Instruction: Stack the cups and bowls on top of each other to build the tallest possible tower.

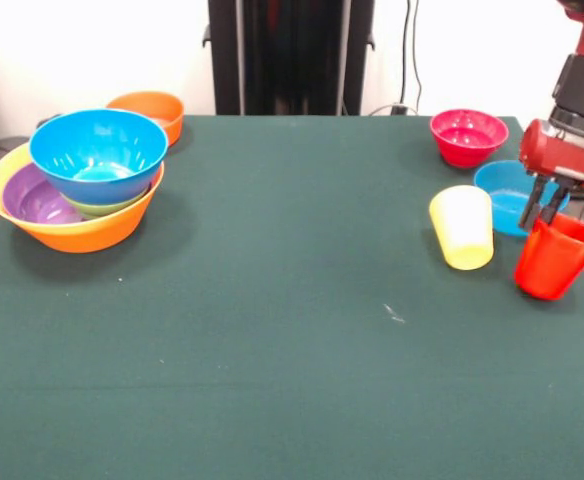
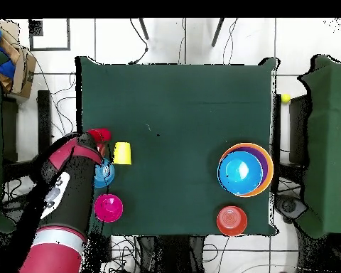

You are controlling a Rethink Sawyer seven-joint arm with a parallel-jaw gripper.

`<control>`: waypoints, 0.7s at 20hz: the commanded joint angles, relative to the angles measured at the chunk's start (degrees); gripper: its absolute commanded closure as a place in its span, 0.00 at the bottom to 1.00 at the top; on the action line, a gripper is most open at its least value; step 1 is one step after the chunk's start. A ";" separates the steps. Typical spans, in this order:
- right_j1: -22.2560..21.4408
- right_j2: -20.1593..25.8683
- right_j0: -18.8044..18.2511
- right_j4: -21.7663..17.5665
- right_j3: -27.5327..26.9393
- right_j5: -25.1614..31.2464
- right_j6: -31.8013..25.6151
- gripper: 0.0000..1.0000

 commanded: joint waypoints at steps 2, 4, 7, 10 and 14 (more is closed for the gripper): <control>-9.96 9.34 -7.60 -0.64 7.98 0.91 -6.77 1.00; -12.12 10.23 -9.49 -2.25 9.32 -2.14 -7.93 1.00; -15.58 9.26 -10.68 -5.55 10.88 -7.83 -6.95 1.00; -19.81 12.18 -14.29 -6.39 14.99 -9.81 -8.24 1.00; -23.88 17.21 -19.96 -6.50 21.68 -9.88 -10.04 1.00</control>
